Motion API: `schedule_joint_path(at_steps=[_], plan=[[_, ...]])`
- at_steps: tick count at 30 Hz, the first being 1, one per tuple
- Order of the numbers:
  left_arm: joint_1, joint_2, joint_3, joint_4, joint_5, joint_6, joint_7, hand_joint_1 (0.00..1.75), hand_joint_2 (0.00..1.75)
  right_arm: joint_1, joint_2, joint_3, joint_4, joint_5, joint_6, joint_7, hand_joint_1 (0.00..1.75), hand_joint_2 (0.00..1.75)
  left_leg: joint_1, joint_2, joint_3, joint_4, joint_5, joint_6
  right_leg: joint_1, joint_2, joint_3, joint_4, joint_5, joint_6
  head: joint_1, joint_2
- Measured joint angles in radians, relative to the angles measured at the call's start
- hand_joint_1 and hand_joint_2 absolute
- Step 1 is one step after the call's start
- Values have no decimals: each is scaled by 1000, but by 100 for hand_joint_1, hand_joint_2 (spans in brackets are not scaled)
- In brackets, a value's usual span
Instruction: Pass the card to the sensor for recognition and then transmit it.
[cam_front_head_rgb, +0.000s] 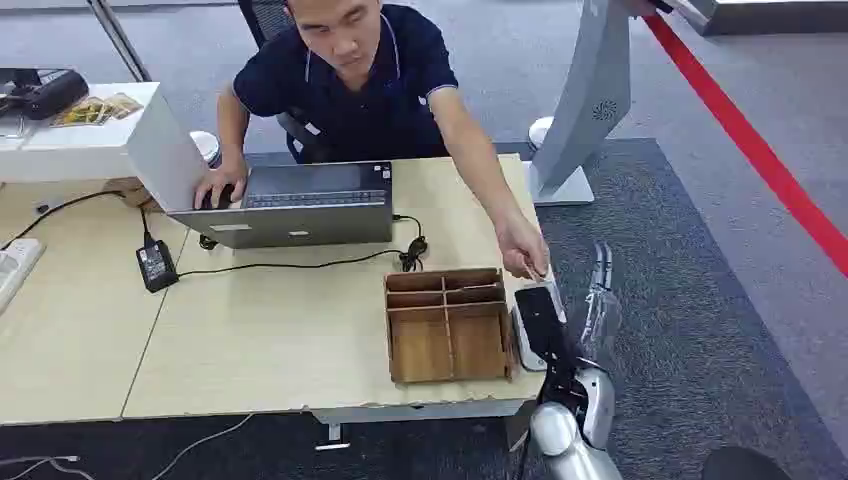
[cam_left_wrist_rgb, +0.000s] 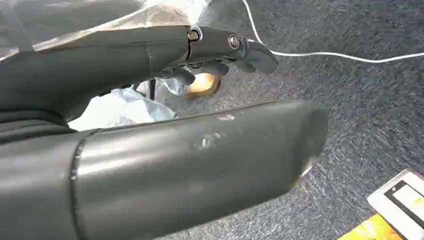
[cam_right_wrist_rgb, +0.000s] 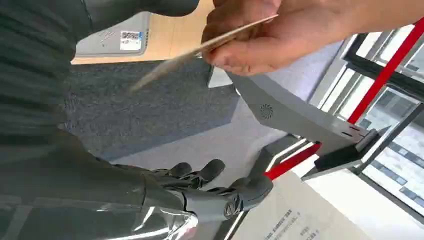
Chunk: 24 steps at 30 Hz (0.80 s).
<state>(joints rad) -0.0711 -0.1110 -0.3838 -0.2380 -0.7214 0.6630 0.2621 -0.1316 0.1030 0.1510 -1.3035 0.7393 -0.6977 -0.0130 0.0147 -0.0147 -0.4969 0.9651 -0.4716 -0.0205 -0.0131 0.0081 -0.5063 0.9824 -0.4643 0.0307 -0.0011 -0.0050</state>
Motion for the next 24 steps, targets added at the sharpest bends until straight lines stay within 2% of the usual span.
schedule_joint_path(at_steps=[12, 13, 14, 15, 24], plan=[[0, 0, -9, 0, 3, 0, 2, 0, 0, -1, 10, -14, 1, 6, 0, 3, 0, 175, 0, 0, 0, 0, 0, 0, 0, 0, 0, 0, 0, 0, 0, 0], [0, 0, -9, 0, 3, 0, 3, 0, 0, -1, 10, -14, 1, 7, 0, 3, 23, 175, 0, 0, 0, 0, 0, 0, 0, 0, 0, 0, 0, 0, 0, 0], [0, 0, -9, 0, 3, 0, 3, 0, 0, -1, 11, -15, 1, 7, 0, 3, 157, 175, 0, 0, 0, 0, 0, 0, 0, 0, 0, 0, 0, 0, 0, 0], [0, 0, -9, 0, 4, 0, 3, 0, 0, -1, 12, -16, 1, 6, 0, 3, 175, 175, 0, 0, 0, 0, 0, 0, 0, 0, 0, 0, 0, 0, 0, 0], [0, 0, -10, 0, 8, 0, 3, 0, 0, -1, 13, -16, 1, -11, 0, 10, 175, 175, 0, 0, 0, 0, 0, 0, 0, 0, 0, 0, 0, 0, 0, 0]])
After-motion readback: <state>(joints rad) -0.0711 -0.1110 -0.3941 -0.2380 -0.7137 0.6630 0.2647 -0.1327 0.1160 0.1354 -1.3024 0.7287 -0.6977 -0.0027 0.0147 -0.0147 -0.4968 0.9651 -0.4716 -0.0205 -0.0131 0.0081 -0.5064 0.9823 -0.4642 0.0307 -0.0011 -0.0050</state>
